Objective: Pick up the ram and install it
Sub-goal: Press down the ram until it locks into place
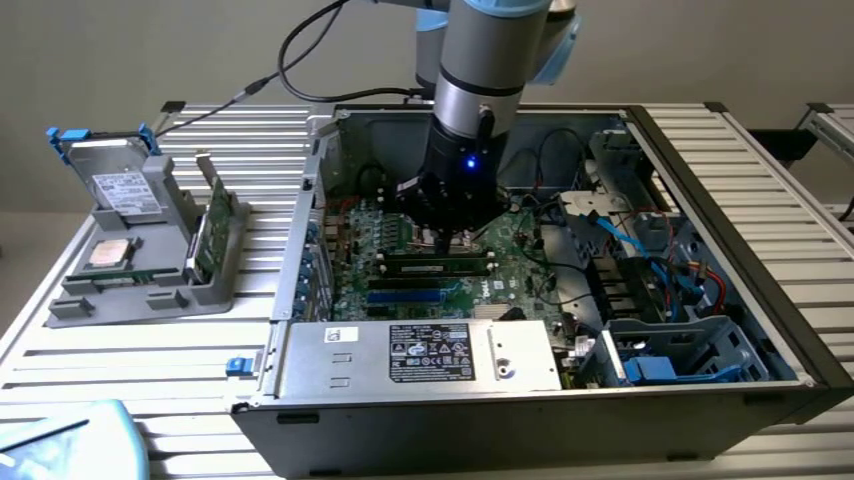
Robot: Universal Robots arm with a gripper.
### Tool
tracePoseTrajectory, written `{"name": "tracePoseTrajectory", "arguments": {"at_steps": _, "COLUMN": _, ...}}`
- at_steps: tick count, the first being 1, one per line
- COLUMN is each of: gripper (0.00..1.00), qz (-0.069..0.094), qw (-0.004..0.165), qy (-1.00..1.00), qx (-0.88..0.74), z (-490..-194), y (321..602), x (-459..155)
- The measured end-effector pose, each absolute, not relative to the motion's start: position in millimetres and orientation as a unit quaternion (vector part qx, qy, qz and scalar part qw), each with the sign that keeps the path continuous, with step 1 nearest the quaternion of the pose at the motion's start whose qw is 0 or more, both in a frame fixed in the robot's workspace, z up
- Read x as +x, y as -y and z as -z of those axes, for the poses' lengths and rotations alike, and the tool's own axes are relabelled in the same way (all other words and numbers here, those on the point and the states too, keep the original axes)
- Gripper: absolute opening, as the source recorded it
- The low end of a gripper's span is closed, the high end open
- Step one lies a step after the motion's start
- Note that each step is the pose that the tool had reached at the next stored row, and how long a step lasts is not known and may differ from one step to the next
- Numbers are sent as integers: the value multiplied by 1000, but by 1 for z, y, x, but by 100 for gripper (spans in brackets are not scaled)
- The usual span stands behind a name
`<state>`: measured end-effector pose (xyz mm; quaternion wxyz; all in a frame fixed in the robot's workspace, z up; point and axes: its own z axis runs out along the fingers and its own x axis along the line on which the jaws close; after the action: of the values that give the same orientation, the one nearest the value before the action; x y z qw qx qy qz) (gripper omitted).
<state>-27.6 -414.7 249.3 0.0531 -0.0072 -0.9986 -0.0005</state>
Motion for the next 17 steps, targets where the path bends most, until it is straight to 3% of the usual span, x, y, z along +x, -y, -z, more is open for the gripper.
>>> {"name": "tracePoseTrajectory", "arguments": {"at_steps": 17, "gripper": 11, "qz": 1, "qw": 52, "qy": 999, "qx": -7, "z": -254, "y": 426, "x": -32}}
